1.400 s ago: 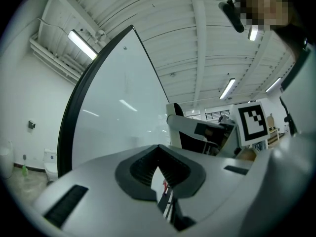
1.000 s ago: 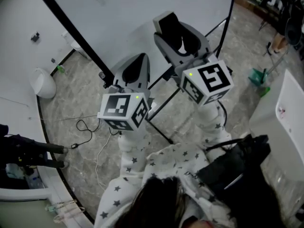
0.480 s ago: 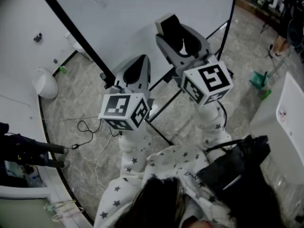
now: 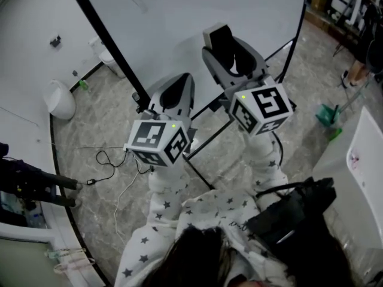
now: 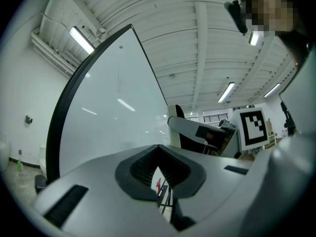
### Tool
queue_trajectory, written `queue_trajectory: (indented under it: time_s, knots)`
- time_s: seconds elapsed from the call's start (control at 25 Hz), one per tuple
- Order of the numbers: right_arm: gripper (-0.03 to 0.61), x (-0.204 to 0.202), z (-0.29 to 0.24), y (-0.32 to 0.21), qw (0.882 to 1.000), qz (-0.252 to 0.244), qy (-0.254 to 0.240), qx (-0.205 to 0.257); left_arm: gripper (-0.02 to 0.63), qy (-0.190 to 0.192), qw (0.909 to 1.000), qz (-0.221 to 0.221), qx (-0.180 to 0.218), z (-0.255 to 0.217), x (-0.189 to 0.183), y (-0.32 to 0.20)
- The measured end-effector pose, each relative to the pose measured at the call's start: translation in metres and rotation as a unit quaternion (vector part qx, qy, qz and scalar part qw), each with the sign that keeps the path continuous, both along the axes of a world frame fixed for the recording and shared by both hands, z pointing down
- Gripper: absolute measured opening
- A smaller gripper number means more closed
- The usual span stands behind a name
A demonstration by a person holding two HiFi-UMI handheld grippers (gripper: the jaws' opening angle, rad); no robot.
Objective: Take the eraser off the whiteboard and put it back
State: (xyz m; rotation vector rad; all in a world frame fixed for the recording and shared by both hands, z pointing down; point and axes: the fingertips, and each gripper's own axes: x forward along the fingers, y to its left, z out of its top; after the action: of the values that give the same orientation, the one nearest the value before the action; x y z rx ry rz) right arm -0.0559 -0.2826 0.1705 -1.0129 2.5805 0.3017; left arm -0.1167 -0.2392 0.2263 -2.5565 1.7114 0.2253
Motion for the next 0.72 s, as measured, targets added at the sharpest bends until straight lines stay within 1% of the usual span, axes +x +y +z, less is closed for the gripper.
queue_trajectory:
  time_s: [0.2, 0.44, 0.72]
  knots:
    - [0.255, -0.005, -0.019, 0.009, 1.000, -0.010, 0.002, 0.008, 0.002, -0.008, 0.9999, -0.001, -0.010, -0.003, 0.011, 0.010]
    - [0.253, -0.059, -0.012, -0.021, 1.000, -0.025, 0.007, -0.001, 0.002, -0.004, 0.9995, -0.021, -0.024, 0.008, -0.027, -0.004]
    - [0.255, -0.069, -0.003, -0.030, 0.999, -0.032, 0.011, -0.005, 0.002, -0.010, 0.9991, -0.034, -0.022, 0.015, -0.024, 0.000]
